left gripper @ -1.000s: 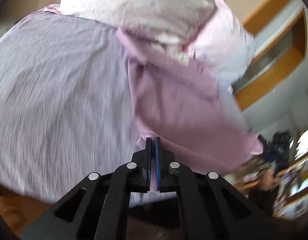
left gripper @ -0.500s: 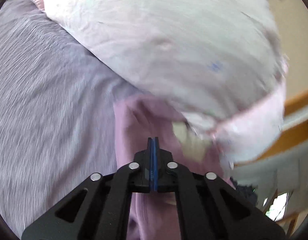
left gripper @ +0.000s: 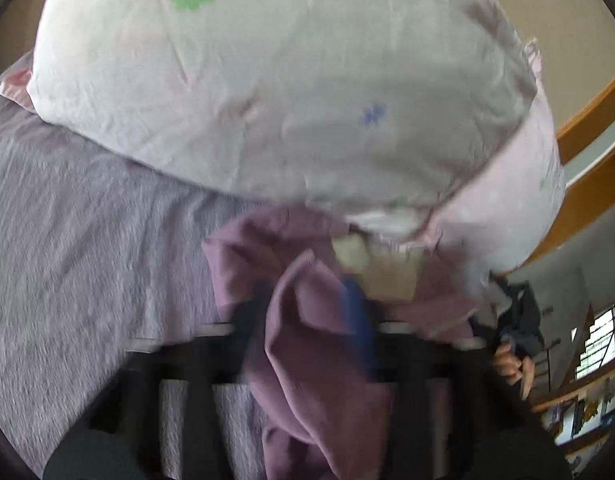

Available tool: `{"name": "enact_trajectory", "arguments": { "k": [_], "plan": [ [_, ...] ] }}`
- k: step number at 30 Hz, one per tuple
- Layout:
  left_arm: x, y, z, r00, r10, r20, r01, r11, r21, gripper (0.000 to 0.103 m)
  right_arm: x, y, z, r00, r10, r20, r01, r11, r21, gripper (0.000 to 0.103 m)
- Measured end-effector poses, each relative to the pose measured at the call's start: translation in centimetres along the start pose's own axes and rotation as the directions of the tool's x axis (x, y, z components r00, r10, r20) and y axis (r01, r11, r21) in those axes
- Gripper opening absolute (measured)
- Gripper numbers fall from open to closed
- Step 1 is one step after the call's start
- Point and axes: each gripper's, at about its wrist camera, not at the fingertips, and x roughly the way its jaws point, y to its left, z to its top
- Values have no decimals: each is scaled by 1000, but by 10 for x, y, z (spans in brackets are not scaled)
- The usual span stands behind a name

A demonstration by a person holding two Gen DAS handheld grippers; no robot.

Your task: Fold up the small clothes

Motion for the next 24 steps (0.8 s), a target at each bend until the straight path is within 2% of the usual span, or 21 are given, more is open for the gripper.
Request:
{"name": "enact_trajectory", "arguments": {
  "k": [2,6,9,12,13,16,18,19,20,22,24],
  "plan": [
    [6,-6,0,1000,-5,-7,5,1000,15,58,2,4,-5,1000,-13,-9,13,1000,-20,75],
    [18,-11,1,999,33,-41,-31,999,43,58,7,7,-9,999,-24,-27,23,999,-35,75],
    [27,-12,0,997,52,-60,-49,997,59,51,6,4,-6,999,-20,-27,20,1000,-25,75],
    [41,-20,3,989,131,-72,-121,985,124,21,0,7,-5,996,-65,-55,62,997,-52,73],
    [44,-22,3,986,151,-78,-138,980,145,2,-2,9,-5,994,-89,-63,85,994,-64,71],
    [48,-27,3,984,160,-79,-144,975,172,2,-11,11,-4,987,-136,-83,129,988,-80,69],
    [49,-29,2,984,160,-73,-145,973,177,2,-8,13,-3,979,-184,-91,174,979,-104,62],
    [51,-29,2,985,157,-73,-142,974,176,2,-6,14,-3,976,-200,-88,190,975,-114,50],
    [53,-30,1,985,158,-72,-143,974,175,2,-3,15,-3,970,-228,-86,216,967,-131,29],
    [54,-29,1,983,176,-51,-165,972,170,2,13,13,-3,959,-262,-112,245,959,-141,2],
    [48,-23,8,985,173,-7,-171,977,129,2,17,16,2,968,-232,-91,220,967,-128,2]
  ]
}}
